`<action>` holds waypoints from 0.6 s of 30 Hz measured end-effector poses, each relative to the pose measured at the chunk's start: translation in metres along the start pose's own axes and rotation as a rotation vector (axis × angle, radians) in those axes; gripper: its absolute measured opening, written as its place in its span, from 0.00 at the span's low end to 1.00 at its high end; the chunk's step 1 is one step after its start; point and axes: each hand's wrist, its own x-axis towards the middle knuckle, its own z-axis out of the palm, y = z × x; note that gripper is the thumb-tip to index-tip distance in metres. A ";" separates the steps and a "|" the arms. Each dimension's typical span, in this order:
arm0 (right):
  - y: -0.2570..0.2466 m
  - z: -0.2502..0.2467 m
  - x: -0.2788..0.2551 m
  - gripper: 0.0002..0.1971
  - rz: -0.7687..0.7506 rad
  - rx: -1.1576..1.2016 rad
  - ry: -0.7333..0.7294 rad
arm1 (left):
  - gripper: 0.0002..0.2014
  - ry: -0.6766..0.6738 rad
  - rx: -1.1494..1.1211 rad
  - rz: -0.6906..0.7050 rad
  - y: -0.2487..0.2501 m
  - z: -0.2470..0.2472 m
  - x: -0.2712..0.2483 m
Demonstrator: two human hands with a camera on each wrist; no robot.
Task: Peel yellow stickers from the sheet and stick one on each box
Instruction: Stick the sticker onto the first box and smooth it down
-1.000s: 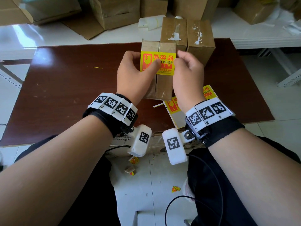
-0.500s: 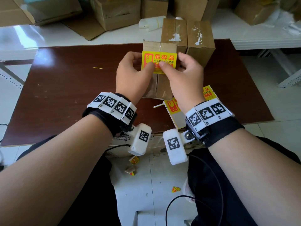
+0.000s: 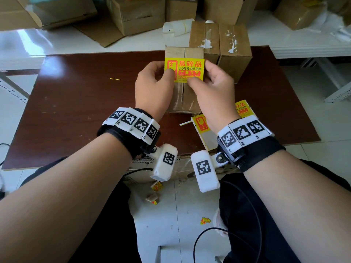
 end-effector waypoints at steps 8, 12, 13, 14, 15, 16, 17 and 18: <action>0.000 -0.001 -0.001 0.22 -0.041 -0.047 -0.010 | 0.16 0.007 0.002 0.021 0.001 0.000 0.000; 0.001 -0.001 -0.001 0.23 -0.042 -0.038 -0.010 | 0.15 0.010 0.013 0.031 0.000 0.000 0.001; 0.001 0.000 -0.001 0.23 -0.034 -0.040 -0.008 | 0.15 0.013 0.011 0.036 -0.001 -0.001 0.002; 0.001 0.001 -0.001 0.23 -0.024 -0.039 -0.005 | 0.15 0.014 0.009 0.041 -0.001 -0.001 0.002; 0.001 0.001 -0.002 0.23 -0.012 -0.040 0.000 | 0.14 0.011 0.009 0.047 -0.002 -0.001 0.002; -0.001 0.001 -0.001 0.25 0.005 -0.038 0.011 | 0.13 0.001 0.008 0.056 -0.003 -0.001 0.002; -0.002 0.001 -0.001 0.26 0.021 -0.030 0.021 | 0.13 -0.019 0.011 0.068 -0.003 0.000 0.001; -0.002 0.000 -0.001 0.26 0.032 -0.017 0.028 | 0.14 -0.044 0.019 0.084 -0.004 0.000 0.001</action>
